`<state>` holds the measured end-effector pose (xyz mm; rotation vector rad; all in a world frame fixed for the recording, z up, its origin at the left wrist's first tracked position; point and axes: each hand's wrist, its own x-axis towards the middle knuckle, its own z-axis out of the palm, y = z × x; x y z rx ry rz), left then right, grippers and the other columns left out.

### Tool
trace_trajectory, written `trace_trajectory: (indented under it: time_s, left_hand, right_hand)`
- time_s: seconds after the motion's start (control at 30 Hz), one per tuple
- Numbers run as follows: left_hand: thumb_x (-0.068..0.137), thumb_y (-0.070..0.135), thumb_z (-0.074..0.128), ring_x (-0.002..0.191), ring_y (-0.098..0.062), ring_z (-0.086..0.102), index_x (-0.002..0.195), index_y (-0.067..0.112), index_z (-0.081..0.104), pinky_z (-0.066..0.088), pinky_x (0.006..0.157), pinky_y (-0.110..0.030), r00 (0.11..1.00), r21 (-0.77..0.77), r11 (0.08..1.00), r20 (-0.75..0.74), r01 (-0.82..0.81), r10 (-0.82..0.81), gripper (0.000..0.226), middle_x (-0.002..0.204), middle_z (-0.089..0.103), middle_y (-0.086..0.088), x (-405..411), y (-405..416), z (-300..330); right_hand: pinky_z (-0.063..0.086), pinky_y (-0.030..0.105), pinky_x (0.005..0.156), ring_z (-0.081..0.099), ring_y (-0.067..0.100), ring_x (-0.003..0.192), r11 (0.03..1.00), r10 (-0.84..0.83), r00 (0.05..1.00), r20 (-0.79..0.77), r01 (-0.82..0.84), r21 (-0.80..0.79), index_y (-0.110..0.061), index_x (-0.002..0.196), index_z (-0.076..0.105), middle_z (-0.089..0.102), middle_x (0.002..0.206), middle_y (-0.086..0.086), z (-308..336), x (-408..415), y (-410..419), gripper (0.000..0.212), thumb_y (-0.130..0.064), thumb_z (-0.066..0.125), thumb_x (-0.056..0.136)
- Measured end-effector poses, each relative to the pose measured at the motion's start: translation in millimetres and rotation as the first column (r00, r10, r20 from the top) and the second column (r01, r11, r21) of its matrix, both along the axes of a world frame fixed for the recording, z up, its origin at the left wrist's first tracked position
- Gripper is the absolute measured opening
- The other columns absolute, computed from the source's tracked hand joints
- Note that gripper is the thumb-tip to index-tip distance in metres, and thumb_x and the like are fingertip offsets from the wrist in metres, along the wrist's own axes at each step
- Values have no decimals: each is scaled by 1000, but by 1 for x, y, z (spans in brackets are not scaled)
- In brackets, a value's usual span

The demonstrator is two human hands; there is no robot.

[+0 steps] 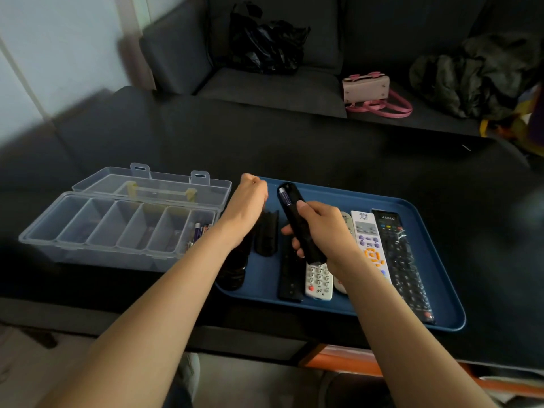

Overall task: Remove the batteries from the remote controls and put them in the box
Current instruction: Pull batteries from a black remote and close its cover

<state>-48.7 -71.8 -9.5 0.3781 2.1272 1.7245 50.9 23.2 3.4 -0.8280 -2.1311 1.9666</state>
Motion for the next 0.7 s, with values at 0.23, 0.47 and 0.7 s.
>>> trace_trajectory:
  time_s: [0.23,0.47,0.7]
  left_hand:
    - [82,26,68,69,-3,46,105,18,63,33,60,-6,760,-268,963,-625,7,-179,25,73,49,9,4,-8,-2]
    - [77,15,72,83,-7,52,109,7,68,36,69,-4,651,-219,975,-745,-31,-146,33,100,64,-8,0,-12,-5]
    - [91,15,57,86,-28,65,100,-3,66,52,78,-45,723,-281,959,-670,-37,-168,22,97,62,-16,7,-4,-14]
  right_hand:
    - [43,25,39,51,16,44,998,13,1000,-15,-12,62,-13,103,59,67,71,11,-1,-1,0,22,-27,42,100]
    - [42,26,40,50,17,43,989,15,999,-45,-8,149,-14,101,60,67,71,11,-5,-5,-4,22,-27,43,99]
    - [39,20,36,50,12,40,970,14,1000,-25,-8,242,-15,100,59,64,69,9,-8,-6,-7,21,-26,42,100]
